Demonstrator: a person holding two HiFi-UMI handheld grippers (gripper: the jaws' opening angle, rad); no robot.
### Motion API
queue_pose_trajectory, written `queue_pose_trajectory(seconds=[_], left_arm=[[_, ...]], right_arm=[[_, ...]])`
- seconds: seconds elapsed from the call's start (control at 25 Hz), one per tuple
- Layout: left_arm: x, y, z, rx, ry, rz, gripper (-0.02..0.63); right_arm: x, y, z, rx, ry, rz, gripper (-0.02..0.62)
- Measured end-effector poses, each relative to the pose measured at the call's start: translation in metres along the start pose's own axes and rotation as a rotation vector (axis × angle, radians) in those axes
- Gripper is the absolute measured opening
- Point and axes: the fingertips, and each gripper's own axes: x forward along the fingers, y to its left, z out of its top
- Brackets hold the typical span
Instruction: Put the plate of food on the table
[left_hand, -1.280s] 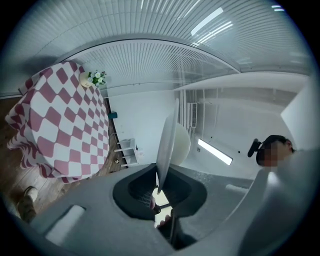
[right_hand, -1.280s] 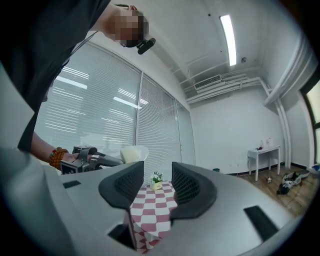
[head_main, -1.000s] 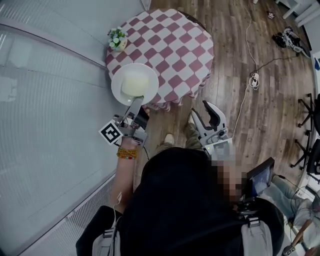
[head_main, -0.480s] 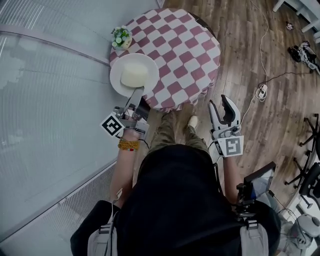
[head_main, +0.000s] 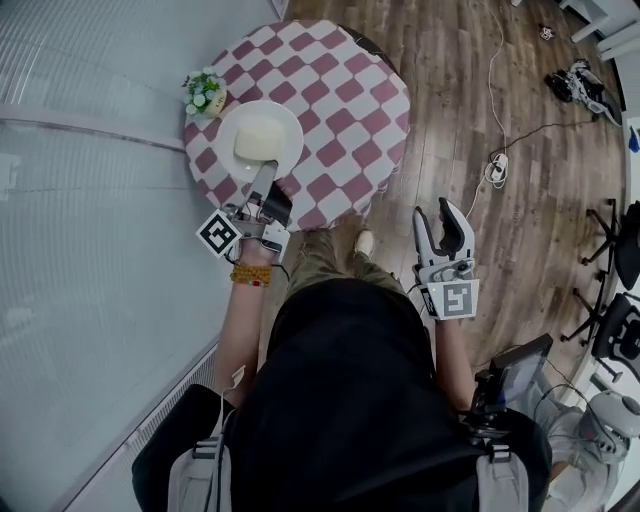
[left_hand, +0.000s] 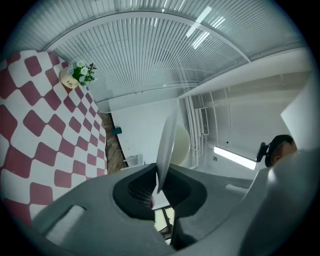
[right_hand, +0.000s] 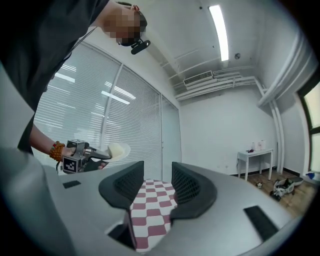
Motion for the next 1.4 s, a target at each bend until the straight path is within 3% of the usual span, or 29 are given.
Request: queue_pose_trajectory(seconds=[0.16, 0.36, 0.68, 0.88, 1.12, 1.4], left_arm=[[0.013, 0.039, 0.010, -0.016, -0.004, 0.065, 0.021], [0.027, 0.095, 0.026, -0.116, -0.018, 0.133, 0.021], [0.038, 0.224, 0.051, -0.402, -0.061, 0.301, 0.021], [0.058, 0.282, 0.060, -0.442, -0.028, 0.375, 0.021], [0.086, 0.313, 0.071, -0.547, -0.089, 0.417, 0.021], [0.132, 0.358, 0.064, -0.583, -0.024, 0.477, 0.021]], right_arm=[[0.017, 0.005, 0.004, -0.022, 0.026, 0.007, 0.179], [0.046, 0.018, 0.010, -0.028, 0.049, 0.027, 0.179], [0.088, 0.054, -0.001, -0.010, 0.109, 0.048, 0.179], [0.110, 0.071, -0.015, 0.009, 0.153, 0.048, 0.179], [0.123, 0.083, -0.026, 0.016, 0.208, 0.026, 0.179], [0.132, 0.090, -0.038, 0.021, 0.253, -0.030, 0.179]])
